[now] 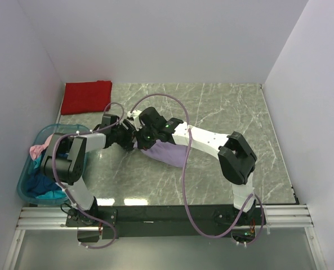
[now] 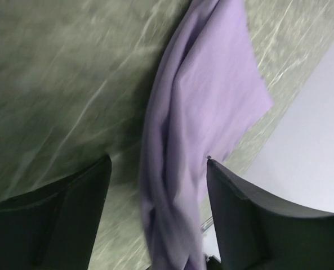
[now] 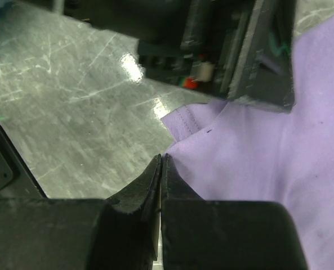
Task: Fold and stack the t-shirts
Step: Neatly place the folded tshirt to the corner
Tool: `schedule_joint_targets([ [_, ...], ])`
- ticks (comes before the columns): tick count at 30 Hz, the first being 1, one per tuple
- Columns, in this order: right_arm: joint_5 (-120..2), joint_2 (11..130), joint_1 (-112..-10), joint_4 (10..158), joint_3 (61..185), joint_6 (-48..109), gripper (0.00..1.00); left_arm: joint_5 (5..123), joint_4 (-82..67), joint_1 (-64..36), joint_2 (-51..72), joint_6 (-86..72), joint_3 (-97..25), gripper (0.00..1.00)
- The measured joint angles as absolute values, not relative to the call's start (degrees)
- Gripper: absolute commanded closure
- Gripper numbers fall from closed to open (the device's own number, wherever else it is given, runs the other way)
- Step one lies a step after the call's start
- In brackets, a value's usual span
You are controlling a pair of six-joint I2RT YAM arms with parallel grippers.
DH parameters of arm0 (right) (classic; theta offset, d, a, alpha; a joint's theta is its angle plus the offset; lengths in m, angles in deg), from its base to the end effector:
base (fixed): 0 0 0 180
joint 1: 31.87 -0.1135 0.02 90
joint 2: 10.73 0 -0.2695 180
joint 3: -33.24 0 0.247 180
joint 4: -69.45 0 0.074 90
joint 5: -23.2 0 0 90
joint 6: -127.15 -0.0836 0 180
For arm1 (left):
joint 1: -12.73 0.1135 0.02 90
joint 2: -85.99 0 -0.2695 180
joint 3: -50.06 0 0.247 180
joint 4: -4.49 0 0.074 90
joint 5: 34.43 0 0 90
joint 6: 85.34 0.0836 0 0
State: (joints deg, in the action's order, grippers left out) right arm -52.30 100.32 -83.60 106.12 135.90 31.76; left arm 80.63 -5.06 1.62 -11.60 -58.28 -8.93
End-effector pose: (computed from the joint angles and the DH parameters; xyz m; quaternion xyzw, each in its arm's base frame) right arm 0.2750 0.3824 0.2193 -0.4050 0.8238 0.2837 0.2773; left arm 0.3352 -0.1019 0.1150 -0.3288 0.8540 -0.3717 0.1563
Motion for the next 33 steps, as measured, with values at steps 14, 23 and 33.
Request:
schedule_joint_targets([
  [14,-52.23,100.32,-84.08,104.57,135.92,30.15,1.0,75.89,-3.18,-0.39,-17.45,-61.18,-14.57,0.46],
  [23,-52.36,100.32,-84.12,103.63,136.4,29.27,1.0,72.67,-4.49,-2.56,-18.2,-61.18,-15.73,0.79],
  [33,-50.99,100.01,-83.25,103.24,136.23,26.72,0.15,66.31,-12.53,-3.87,-21.5,-51.26,-24.56,1.0],
])
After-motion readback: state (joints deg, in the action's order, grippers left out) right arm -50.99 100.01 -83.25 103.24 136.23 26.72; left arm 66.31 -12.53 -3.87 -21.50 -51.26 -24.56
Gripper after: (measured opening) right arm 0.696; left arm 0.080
